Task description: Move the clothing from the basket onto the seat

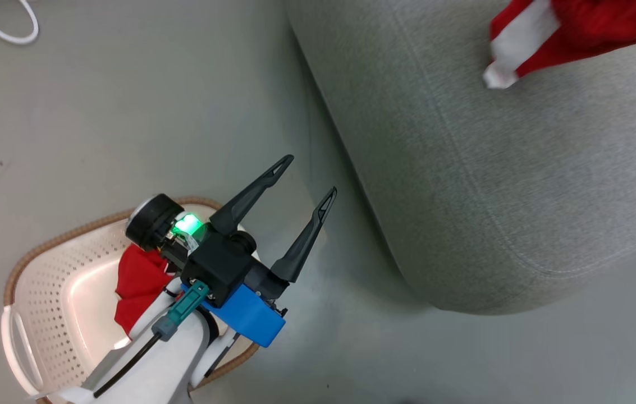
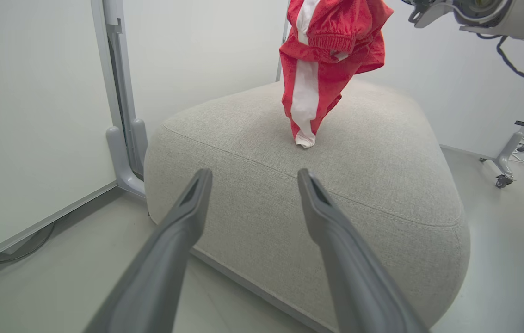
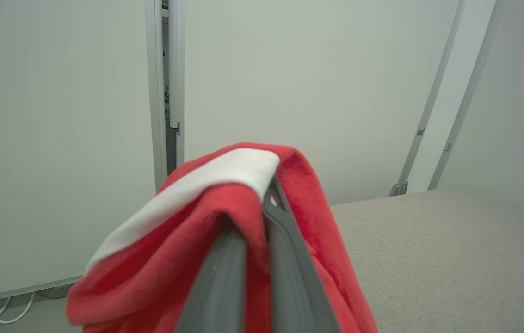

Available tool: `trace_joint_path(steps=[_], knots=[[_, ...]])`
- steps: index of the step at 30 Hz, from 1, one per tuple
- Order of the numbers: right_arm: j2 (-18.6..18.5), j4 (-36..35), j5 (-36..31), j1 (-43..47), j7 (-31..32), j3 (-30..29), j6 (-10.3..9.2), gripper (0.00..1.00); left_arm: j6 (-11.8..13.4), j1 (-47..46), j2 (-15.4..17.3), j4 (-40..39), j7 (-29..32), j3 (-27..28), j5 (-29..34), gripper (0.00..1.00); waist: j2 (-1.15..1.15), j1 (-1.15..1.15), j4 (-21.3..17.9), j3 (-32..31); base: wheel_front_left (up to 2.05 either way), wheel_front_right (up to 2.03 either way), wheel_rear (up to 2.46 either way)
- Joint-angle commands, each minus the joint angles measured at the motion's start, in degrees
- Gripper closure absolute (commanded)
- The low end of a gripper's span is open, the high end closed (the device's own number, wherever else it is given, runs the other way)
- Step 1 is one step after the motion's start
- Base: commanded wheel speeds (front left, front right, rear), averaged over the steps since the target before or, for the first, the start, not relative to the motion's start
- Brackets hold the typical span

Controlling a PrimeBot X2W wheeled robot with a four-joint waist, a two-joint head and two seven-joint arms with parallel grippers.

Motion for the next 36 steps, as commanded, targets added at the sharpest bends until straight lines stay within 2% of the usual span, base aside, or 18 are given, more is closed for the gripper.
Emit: trace_joint_path(steps=[1, 4, 9, 15, 23, 28, 33, 34, 35, 36], knots=[[-0.98, -0.8, -0.11, -1.34, 0.31, -0.98, 0.03, 1.0, -0.34, -0.96, 0.84, -1.22, 0.29, -0.08, 0.21, 0.0, 0.0, -0.02, 1.64, 3.99, 0.0, 0.0, 0.0], [-3.43, -3.04, 0.65, -3.16, 2.11, -5.08, 0.03, 1.0, -0.08, -1.95, 3.28, -5.8, 1.8, 0.44, 0.57, 0.0, 0.0, -0.02, 1.75, 7.98, 0.0, 0.0, 0.0], [-3.6, -2.36, 1.75, -4.27, 2.77, -8.69, 0.02, 1.0, 0.39, -2.76, 5.26, -9.73, 3.31, 1.1, 1.48, 0.0, 0.0, -0.02, 0.96, 11.57, 0.0, 0.0, 0.0], [-2.81, 4.41, 1.7, -4.69, 0.88, -11.35, 0.03, 1.0, 1.08, -2.6, 7.46, -14.77, 5.62, 1.21, 2.44, 0.0, 0.0, -0.02, -0.21, 14.85, 0.0, 0.0, 0.0], [-2.26, 12.08, 0.44, -4.24, -0.96, -12.71, 0.03, 0.96, 1.36, -1.74, 8.02, -15.83, 5.97, 1.0, 2.08, 0.0, 0.0, -0.02, -0.06, 15.03, 0.0, 0.0, 0.0], [-1.72, 14.54, -0.37, -4.68, -1.73, -12.88, 0.03, 1.0, 1.55, -1.91, 7.97, -15.62, 5.66, 0.88, 1.82, 0.0, 0.0, -0.02, 0.02, 14.7, 0.0, 0.0, 0.0], [-1.62, 15.99, -0.66, -5.27, -2.03, -12.43, 0.03, 0.98, 1.6, -1.88, 7.68, -15.05, 5.11, 0.59, 1.51, 0.0, 0.0, -0.02, 0.18, 14.17, 0.0, 0.0, 0.0], [-1.81, 16.15, -0.75, -5.33, -2.03, -12.35, 0.03, 0.83, 1.59, -1.86, 7.64, -14.89, 5.09, 0.54, 1.46, 0.0, 0.0, -0.02, 0.26, 13.99, 0.0, 0.0, 0.0], [-1.98, 16.32, -0.76, -5.35, -2.07, -12.28, 0.03, 0.58, 1.58, -1.88, 7.62, -14.74, 5.03, 0.51, 1.34, 0.0, 0.0, -0.02, 0.33, 13.8, 0.0, 0.0, 0.0], [-2.17, 16.46, -0.9, -5.36, -2.12, -12.26, 0.03, 0.27, 1.6, -1.93, 7.59, -14.6, 4.89, 0.48, 1.22, 0.0, 0.0, -0.02, 0.4, 13.64, 0.0, 0.0, 0.0]])
